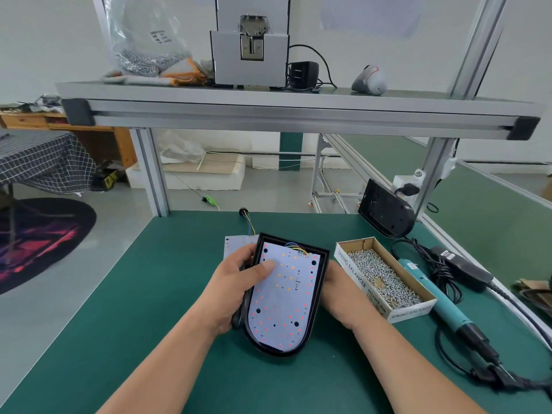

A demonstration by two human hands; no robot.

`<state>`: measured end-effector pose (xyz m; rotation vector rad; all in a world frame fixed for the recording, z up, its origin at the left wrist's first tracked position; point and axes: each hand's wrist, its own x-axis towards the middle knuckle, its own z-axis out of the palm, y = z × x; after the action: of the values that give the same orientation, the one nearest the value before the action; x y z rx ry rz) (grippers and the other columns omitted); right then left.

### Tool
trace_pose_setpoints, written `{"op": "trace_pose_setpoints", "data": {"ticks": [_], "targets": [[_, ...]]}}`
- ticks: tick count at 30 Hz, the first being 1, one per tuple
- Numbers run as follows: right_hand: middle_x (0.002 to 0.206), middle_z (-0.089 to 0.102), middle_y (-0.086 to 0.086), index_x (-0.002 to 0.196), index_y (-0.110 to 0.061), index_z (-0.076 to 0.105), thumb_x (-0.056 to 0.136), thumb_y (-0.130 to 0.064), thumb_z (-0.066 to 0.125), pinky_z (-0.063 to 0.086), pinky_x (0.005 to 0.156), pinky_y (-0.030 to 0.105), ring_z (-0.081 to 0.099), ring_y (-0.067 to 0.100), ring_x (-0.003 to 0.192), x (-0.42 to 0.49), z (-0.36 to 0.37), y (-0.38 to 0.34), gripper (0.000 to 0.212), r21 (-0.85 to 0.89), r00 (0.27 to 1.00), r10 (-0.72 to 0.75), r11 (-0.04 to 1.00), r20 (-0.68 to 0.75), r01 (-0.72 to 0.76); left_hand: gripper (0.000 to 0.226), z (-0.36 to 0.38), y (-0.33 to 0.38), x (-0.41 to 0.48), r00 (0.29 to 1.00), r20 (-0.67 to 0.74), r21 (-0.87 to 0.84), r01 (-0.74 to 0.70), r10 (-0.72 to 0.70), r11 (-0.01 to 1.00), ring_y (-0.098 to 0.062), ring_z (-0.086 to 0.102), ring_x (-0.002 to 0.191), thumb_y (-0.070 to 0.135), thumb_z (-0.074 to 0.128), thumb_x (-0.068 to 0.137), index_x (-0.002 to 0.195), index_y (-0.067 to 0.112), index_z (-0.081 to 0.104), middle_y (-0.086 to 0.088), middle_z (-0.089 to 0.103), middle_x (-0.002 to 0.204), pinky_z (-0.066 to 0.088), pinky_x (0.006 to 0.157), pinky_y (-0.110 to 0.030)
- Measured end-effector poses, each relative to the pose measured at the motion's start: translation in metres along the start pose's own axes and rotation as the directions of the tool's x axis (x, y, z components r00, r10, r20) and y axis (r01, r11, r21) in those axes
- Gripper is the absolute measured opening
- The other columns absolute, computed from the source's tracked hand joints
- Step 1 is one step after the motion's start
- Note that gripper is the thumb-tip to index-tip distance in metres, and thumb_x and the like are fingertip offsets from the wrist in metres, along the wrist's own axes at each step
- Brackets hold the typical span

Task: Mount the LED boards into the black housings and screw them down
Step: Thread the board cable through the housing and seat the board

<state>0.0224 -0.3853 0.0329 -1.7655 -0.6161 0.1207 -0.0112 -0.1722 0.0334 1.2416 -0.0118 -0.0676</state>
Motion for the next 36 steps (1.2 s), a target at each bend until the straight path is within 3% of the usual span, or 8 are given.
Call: {"op": "trace_pose_setpoints", "data": {"ticks": [5,8,10,16,19,24,29,36], "targets": [[0.074,0.062,-0.012,0.078,-0.028,0.056,0.093,-0.009,0.060,0.046,0.067,0.024,0.055,0.009,0.070,0.012,0.004,0.008,0.025,-0.451,0.976,-0.153,0.890,-0.158,0.066,0.044,0.001,-0.001,-0.001,1.000,0.022,-0.005,-0.017,0.017,1.000,-0.049,0.068,0.120,0.020,0.079,0.088,0.129,0.009,0.069,-0.022,0.072,0.131,0.057,0.100,-0.061],[0.060,0.035,-0.003,0.060,-0.027,0.039,0.101,-0.007,0.047,0.030,0.055,0.028,0.031,0.010,0.054,0.014,0.008,0.013,0.047,-0.022,0.975,0.081,0.996,-0.209,-0.087,0.044,0.002,-0.002,-0.002,0.999,0.015,0.011,-0.039,0.039,0.999,-0.052,0.066,0.121,0.017,0.078,0.087,0.128,0.006,0.070,-0.024,0.072,0.130,0.052,0.104,-0.068],[0.057,0.036,-0.004,0.058,-0.027,0.039,0.101,-0.003,0.045,0.029,0.056,0.028,0.031,0.010,0.051,0.015,0.008,0.009,0.049,-0.069,0.960,0.159,0.981,-0.229,-0.179,0.042,0.004,-0.001,-0.003,0.999,0.007,0.043,-0.049,0.049,0.998,-0.050,0.068,0.119,0.017,0.079,0.086,0.126,0.008,0.071,-0.022,0.073,0.128,0.053,0.104,-0.067],[0.105,0.079,-0.015,0.112,-0.030,0.077,0.099,-0.008,0.058,0.055,0.081,0.016,0.071,0.000,0.096,0.008,-0.001,0.011,0.032,0.057,0.939,0.142,0.990,-0.312,-0.131,0.032,0.002,0.002,0.000,0.996,-0.066,0.129,-0.058,0.066,0.990,-0.040,0.076,0.107,0.022,0.079,0.083,0.115,0.017,0.077,-0.015,0.078,0.117,0.061,0.095,-0.057],[0.097,0.075,0.000,0.118,-0.033,0.077,0.103,-0.031,0.052,0.057,0.067,0.033,0.068,0.018,0.080,0.010,-0.007,0.010,0.029,0.326,0.899,0.197,0.943,-0.390,-0.065,0.020,0.000,0.001,0.002,0.991,-0.123,0.144,-0.044,0.062,0.989,-0.041,0.077,0.101,0.019,0.081,0.085,0.105,0.021,0.079,-0.018,0.078,0.112,0.063,0.089,-0.057],[0.110,0.074,-0.021,0.117,-0.047,0.067,0.083,-0.051,0.073,0.055,0.087,0.022,0.070,-0.001,0.101,0.004,0.004,0.001,0.035,-0.018,0.949,0.075,0.996,-0.305,-0.084,0.027,0.003,0.002,0.003,0.982,-0.178,0.175,-0.034,0.065,0.984,-0.041,0.077,0.096,0.026,0.082,0.079,0.104,0.019,0.077,-0.017,0.079,0.107,0.064,0.087,-0.057],[0.103,0.078,-0.013,0.100,-0.043,0.071,0.084,-0.034,0.073,0.058,0.090,0.039,0.073,0.008,0.097,0.005,0.009,-0.008,0.019,0.047,0.944,0.098,0.995,-0.316,-0.088,0.013,0.006,0.003,0.003,0.974,-0.204,0.268,-0.042,0.099,0.963,-0.036,0.078,0.095,0.012,0.079,0.094,0.106,0.015,0.076,-0.011,0.080,0.102,0.065,0.085,-0.048],[0.100,0.079,-0.010,0.100,-0.036,0.074,0.086,-0.021,0.074,0.053,0.074,0.019,0.075,0.007,0.092,0.010,0.001,-0.002,0.020,0.138,0.943,0.137,0.985,-0.303,-0.099,0.027,-0.002,-0.002,0.005,0.991,-0.066,0.357,-0.087,0.119,0.930,-0.018,0.076,0.103,0.051,0.069,0.093,0.113,0.034,0.077,0.002,0.079,0.112,0.062,0.090,-0.037]]}}
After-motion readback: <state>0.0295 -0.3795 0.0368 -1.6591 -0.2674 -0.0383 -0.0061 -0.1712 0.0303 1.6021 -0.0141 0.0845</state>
